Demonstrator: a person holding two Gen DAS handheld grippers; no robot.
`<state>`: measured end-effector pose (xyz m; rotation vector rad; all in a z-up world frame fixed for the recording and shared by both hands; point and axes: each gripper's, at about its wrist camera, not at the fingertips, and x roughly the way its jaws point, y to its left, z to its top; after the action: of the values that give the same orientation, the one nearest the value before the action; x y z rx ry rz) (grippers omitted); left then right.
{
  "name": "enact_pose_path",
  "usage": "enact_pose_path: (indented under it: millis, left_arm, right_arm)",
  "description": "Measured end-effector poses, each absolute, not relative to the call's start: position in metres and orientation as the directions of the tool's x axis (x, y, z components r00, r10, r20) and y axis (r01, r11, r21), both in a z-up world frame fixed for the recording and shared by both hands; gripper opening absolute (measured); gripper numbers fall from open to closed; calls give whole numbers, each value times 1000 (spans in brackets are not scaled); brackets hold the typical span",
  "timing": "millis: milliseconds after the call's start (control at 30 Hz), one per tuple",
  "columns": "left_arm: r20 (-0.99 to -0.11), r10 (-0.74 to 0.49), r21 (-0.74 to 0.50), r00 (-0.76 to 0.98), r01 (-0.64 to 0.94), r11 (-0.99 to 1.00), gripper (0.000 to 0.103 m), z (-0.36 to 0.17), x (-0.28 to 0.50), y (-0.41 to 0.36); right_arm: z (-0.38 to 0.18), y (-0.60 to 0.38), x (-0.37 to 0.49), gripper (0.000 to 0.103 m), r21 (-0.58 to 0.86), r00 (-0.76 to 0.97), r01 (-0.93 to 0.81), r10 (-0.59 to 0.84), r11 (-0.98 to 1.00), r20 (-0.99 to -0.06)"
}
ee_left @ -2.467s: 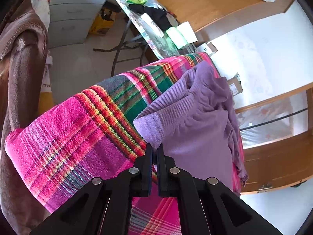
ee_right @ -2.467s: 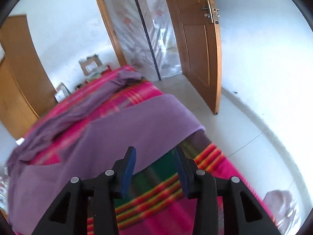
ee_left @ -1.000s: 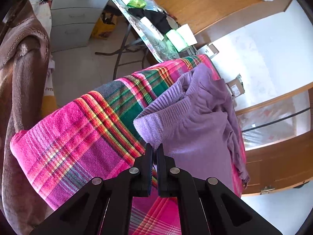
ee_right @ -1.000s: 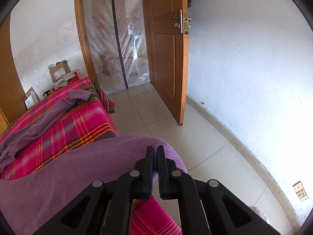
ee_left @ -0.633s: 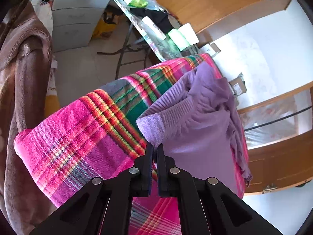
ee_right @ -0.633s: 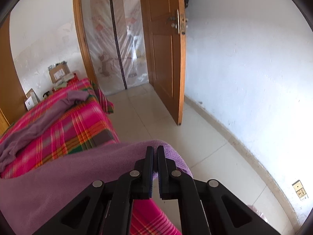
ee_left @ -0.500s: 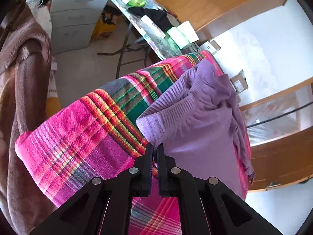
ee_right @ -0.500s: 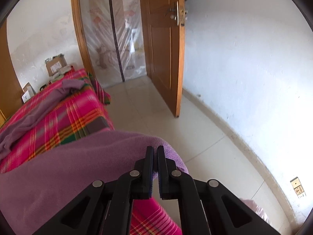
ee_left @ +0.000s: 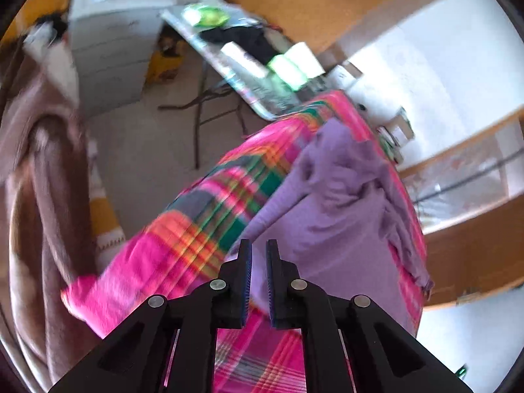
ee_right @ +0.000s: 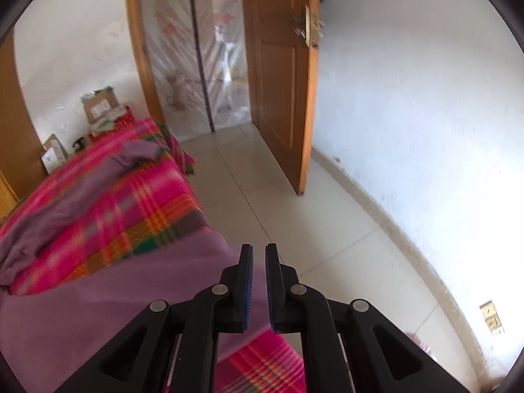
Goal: Fold clothes
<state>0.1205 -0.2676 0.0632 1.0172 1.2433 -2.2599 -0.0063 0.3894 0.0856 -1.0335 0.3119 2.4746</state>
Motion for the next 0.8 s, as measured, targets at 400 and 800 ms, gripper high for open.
enact_pose_path:
  millis: [400,800]
  left_arm:
    - [-723,147,-564,-675,454,-690,28,111,29,-290]
    - [-691,307,-659,-654,395,-641,29,78,-73,-336]
  right_arm:
    - [243,256,-42,26,-55,-827,-194,193,-980,-528]
    - [193,67,-166,32,-10,-726,205,-146,-979,-672]
